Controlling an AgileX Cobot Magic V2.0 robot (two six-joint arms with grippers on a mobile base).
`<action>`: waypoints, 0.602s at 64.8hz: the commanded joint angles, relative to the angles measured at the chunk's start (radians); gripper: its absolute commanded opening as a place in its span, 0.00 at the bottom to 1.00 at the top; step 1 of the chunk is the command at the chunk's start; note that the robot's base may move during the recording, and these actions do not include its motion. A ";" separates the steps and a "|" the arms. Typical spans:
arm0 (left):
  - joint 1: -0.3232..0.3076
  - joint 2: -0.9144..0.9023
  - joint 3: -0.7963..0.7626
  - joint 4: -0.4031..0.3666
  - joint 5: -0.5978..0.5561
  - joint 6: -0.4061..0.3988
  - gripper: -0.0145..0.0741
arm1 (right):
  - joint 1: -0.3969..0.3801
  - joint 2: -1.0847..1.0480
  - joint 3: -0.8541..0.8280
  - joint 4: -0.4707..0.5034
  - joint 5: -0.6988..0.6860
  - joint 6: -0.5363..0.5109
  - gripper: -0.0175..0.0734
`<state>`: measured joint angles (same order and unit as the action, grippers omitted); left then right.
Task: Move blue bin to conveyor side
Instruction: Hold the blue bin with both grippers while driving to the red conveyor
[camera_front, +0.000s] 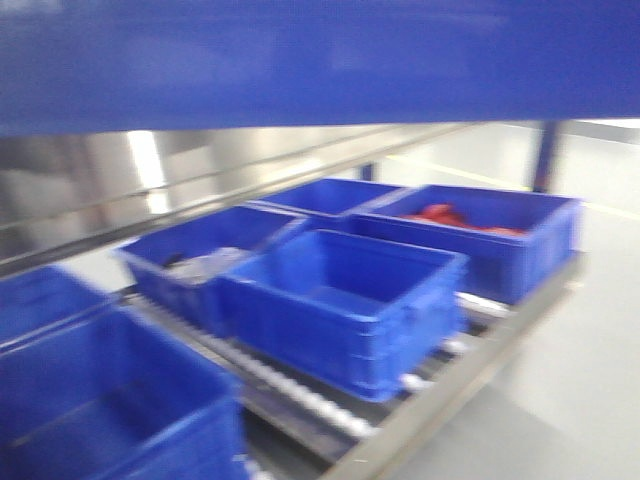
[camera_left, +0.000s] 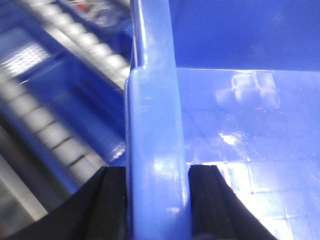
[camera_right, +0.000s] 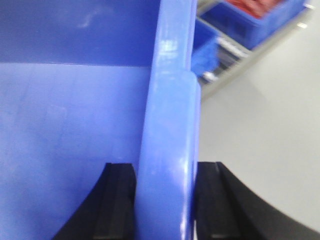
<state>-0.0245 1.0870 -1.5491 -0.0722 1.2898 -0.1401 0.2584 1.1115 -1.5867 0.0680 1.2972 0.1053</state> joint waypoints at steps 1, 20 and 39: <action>0.002 -0.021 -0.012 0.034 -0.082 0.006 0.14 | -0.006 -0.023 -0.014 -0.057 -0.076 -0.017 0.10; 0.002 -0.021 -0.012 0.034 -0.082 0.006 0.14 | -0.006 -0.023 -0.014 -0.057 -0.076 -0.017 0.10; 0.002 -0.021 -0.012 0.034 -0.082 0.006 0.14 | -0.006 -0.023 -0.014 -0.057 -0.076 -0.017 0.10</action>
<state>-0.0245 1.0870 -1.5491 -0.0722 1.2898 -0.1401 0.2584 1.1115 -1.5867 0.0680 1.2972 0.1053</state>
